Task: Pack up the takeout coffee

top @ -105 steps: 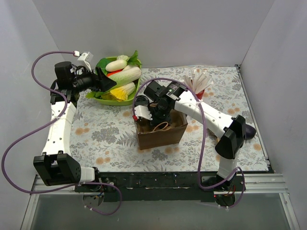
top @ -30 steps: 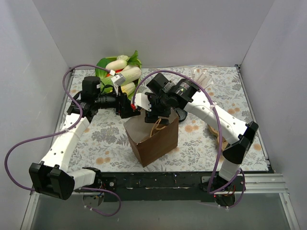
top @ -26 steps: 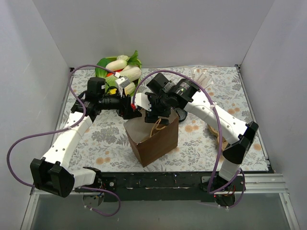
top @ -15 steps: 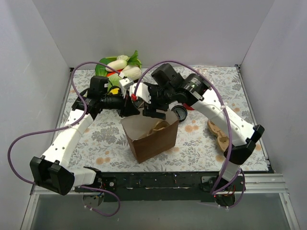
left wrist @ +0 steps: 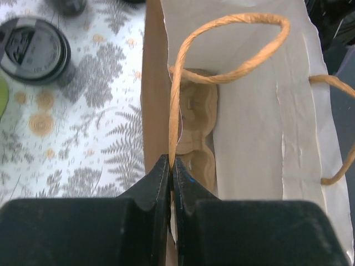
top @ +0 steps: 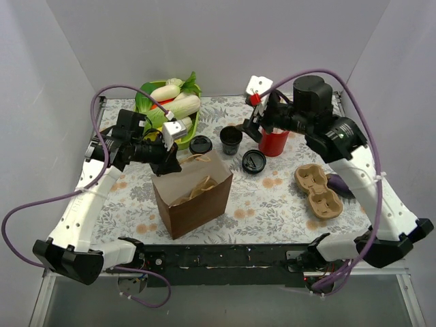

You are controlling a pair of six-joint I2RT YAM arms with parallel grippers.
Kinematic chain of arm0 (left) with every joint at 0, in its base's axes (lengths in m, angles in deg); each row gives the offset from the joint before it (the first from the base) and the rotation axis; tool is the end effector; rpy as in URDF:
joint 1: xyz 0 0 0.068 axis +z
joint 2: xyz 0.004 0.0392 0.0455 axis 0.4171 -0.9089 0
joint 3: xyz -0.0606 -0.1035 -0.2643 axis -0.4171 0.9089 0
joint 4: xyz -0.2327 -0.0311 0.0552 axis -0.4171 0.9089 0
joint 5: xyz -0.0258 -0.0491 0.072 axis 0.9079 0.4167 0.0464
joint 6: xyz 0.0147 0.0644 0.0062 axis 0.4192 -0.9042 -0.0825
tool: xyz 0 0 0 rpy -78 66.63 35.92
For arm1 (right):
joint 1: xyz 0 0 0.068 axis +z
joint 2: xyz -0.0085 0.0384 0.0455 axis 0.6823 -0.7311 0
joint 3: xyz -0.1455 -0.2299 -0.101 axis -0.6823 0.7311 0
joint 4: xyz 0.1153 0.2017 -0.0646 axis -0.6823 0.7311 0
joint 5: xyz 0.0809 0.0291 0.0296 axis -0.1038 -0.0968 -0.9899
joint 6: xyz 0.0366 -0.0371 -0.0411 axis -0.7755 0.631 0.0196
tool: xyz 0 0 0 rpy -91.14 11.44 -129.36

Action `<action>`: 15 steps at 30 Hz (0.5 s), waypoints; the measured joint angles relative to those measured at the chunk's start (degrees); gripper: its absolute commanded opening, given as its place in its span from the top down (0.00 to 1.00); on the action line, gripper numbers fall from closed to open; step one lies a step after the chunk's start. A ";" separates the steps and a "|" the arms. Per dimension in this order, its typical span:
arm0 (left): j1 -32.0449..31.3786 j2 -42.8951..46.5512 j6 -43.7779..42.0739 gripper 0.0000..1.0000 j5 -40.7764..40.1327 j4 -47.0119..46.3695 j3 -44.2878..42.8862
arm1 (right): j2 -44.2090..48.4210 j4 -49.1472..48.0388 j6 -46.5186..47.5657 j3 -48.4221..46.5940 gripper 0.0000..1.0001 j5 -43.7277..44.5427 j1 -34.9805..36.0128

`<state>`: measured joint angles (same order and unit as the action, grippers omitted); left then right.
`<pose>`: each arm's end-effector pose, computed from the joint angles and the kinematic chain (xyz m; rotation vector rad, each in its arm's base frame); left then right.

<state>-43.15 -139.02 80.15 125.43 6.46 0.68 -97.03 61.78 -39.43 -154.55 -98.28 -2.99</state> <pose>0.1748 -0.0941 0.3888 0.4752 2.4613 -1.0857 0.1799 0.1702 0.5129 -1.2014 1.3314 0.3650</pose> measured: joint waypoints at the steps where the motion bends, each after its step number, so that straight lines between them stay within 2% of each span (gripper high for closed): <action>1: 0.02 0.46 -0.76 1.00 -1.25 1.97 -0.55 | -0.33 -1.88 -1.18 1.57 0.18 -0.63 -1.33; 6: 0.00 3.93 -3.91 1.00 -7.87 7.82 -1.31 | -7.04 -9.55 -3.04 9.79 0.14 -2.97 -4.66; 9: 0.02 7.50 -5.55 1.00 -12.09 8.81 0.44 | -10.93 -9.64 -2.23 15.30 0.14 -4.02 -4.76; 15: 0.04 11.47 -7.02 1.00 -18.23 10.40 4.98 | -18.05 -10.03 -1.18 16.37 0.14 -7.32 -4.76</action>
<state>-43.11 -127.54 73.14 107.20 16.86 5.66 -115.09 51.75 -40.61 -138.18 -105.60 -7.76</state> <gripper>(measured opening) 0.021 0.853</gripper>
